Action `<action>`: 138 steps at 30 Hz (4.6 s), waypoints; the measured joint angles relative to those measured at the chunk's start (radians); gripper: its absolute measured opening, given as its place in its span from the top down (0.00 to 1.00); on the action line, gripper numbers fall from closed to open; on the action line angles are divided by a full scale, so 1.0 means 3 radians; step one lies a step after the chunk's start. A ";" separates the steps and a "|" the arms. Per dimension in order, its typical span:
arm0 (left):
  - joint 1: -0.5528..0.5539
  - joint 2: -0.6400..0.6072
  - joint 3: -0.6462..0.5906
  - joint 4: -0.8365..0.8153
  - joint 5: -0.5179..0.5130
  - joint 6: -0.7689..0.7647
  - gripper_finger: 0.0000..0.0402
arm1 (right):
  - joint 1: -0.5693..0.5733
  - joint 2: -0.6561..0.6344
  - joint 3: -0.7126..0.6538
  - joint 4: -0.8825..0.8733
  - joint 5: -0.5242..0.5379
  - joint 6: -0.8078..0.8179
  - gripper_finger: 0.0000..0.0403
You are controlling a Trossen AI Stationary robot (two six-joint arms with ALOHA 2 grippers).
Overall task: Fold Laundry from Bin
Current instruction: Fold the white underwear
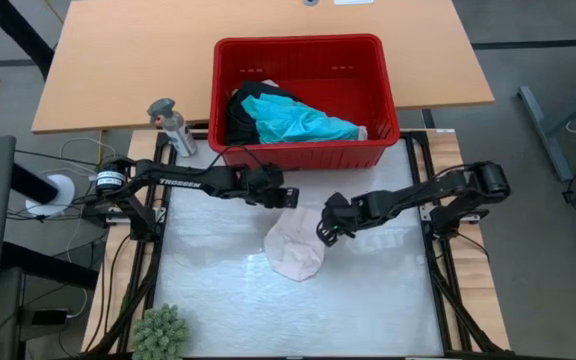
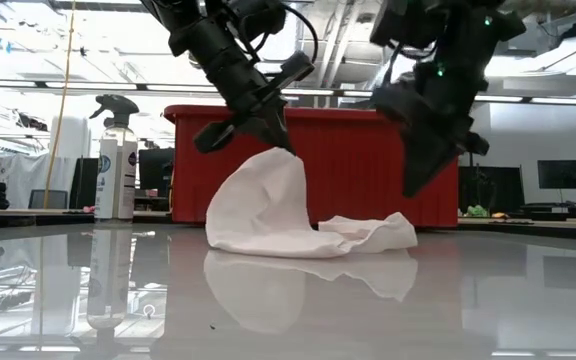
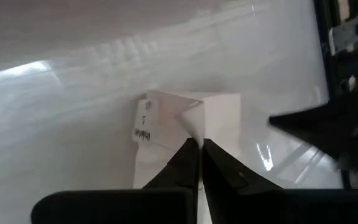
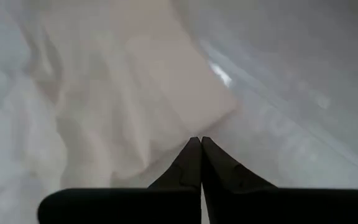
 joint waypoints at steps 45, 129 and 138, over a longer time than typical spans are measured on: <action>-0.0289 0.0520 0.0000 0.1220 -0.0242 -0.0822 1.00 | -0.0004 -0.0574 0.0000 -0.0396 0.0246 0.0201 0.93; 0.0072 0.0470 0.0004 0.1985 0.0939 0.0081 0.65 | 0.0404 -0.0581 -0.0073 -0.0311 -0.0104 -0.0331 0.73; 0.0493 0.0185 0.0004 0.2020 0.1647 0.0111 0.65 | 0.0277 -0.0579 -0.0352 0.0387 -0.0372 0.0378 0.51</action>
